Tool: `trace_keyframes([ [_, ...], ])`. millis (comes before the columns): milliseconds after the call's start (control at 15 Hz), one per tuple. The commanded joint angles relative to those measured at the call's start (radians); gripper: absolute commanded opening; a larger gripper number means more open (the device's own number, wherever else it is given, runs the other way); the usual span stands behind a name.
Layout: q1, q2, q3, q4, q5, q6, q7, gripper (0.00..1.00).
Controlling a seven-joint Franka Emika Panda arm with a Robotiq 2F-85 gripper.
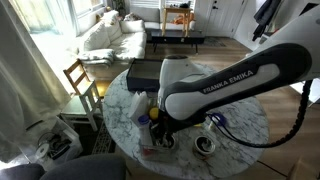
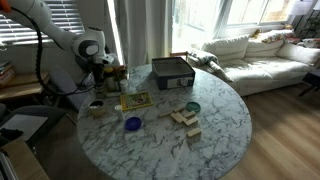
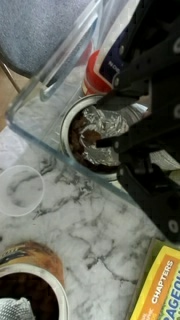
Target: Pick up the blue lid from the clear storage container and put it on the table, pick up some of the substance from the can in the clear storage container and put it on the blue lid
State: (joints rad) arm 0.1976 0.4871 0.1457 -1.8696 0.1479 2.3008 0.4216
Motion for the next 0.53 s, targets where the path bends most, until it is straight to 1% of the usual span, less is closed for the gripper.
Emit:
trace_keyframes([
  [0, 0.025, 0.025, -0.025, 0.046, 0.001, -0.072, 0.023, 0.35],
  [67, 0.026, 0.029, -0.025, 0.055, 0.000, -0.088, 0.020, 0.34],
  [200, 0.027, 0.035, -0.025, 0.069, -0.002, -0.113, 0.014, 0.29],
  [267, 0.028, 0.038, -0.025, 0.075, -0.002, -0.123, 0.014, 0.19],
  [400, 0.029, 0.044, -0.024, 0.082, 0.000, -0.140, 0.010, 0.20],
  [467, 0.030, 0.047, -0.024, 0.085, 0.000, -0.147, 0.009, 0.11],
])
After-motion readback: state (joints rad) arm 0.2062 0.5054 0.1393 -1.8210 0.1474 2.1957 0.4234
